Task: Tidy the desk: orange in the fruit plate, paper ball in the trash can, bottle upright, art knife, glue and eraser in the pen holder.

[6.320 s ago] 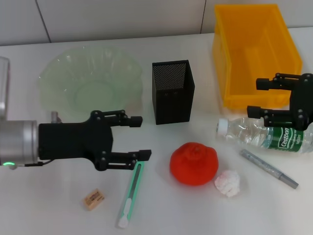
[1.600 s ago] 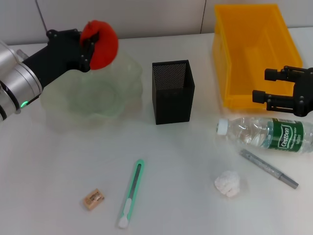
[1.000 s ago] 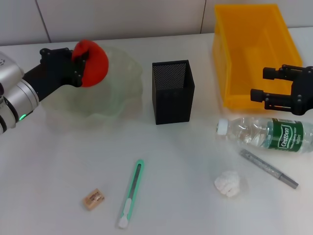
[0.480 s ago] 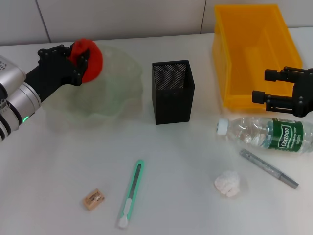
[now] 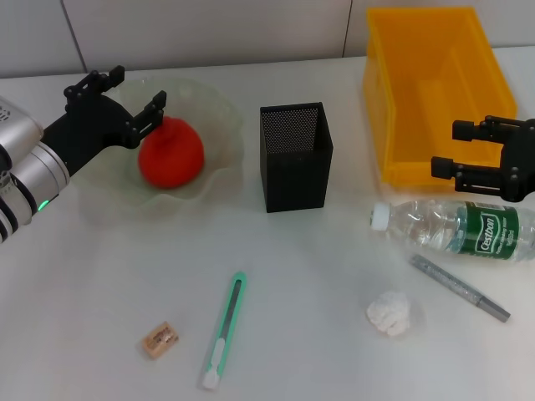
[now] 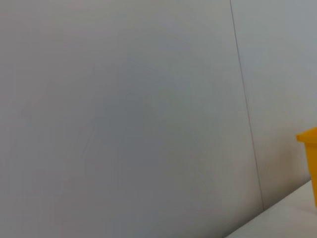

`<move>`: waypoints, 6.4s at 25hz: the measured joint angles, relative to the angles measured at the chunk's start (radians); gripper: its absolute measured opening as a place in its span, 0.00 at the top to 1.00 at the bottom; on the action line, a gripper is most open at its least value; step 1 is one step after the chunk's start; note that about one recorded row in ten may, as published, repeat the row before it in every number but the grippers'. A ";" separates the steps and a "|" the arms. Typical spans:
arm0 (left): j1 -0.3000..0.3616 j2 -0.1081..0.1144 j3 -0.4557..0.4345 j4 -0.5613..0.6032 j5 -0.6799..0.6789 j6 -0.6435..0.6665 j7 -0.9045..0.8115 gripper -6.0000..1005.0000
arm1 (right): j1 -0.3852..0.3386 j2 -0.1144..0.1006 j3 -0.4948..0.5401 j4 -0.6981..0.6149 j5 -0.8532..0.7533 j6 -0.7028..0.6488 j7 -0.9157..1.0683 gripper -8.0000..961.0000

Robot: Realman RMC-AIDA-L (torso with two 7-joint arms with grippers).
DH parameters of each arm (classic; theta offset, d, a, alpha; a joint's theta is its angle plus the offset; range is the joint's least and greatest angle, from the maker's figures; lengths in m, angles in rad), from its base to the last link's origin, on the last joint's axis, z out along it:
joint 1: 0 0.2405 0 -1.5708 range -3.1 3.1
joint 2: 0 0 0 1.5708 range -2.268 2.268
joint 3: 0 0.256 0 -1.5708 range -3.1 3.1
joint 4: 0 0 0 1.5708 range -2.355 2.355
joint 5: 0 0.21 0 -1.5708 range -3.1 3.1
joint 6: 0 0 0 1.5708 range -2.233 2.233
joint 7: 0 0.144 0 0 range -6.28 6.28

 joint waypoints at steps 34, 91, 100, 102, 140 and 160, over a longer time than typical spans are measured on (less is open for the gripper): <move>0.112 0.006 0.680 0.467 -0.034 0.645 -0.727 0.17 | -0.032 0.006 -0.218 -0.095 -0.141 -0.056 0.091 0.24; 0.145 0.006 0.682 0.475 -0.053 0.619 -0.702 0.18 | 0.298 0.006 -0.662 -0.182 -0.635 -0.117 0.846 0.24; 0.146 0.006 0.682 0.471 -0.054 0.602 -0.700 0.18 | 0.331 0.006 -0.663 -0.103 -0.603 -0.108 0.847 0.24; 0.147 0.006 0.682 0.471 -0.054 0.602 -0.700 0.18 | 0.332 0.006 -0.663 -0.100 -0.603 -0.106 0.848 0.24; 0.146 0.004 0.682 0.474 -0.054 0.599 -0.698 0.18 | 0.336 0.002 -0.686 -0.051 -0.623 -0.107 0.897 0.61; 0.147 0.005 0.683 0.469 -0.054 0.592 -0.687 0.19 | 0.294 0.003 -0.599 -0.290 -0.599 -0.102 0.889 0.70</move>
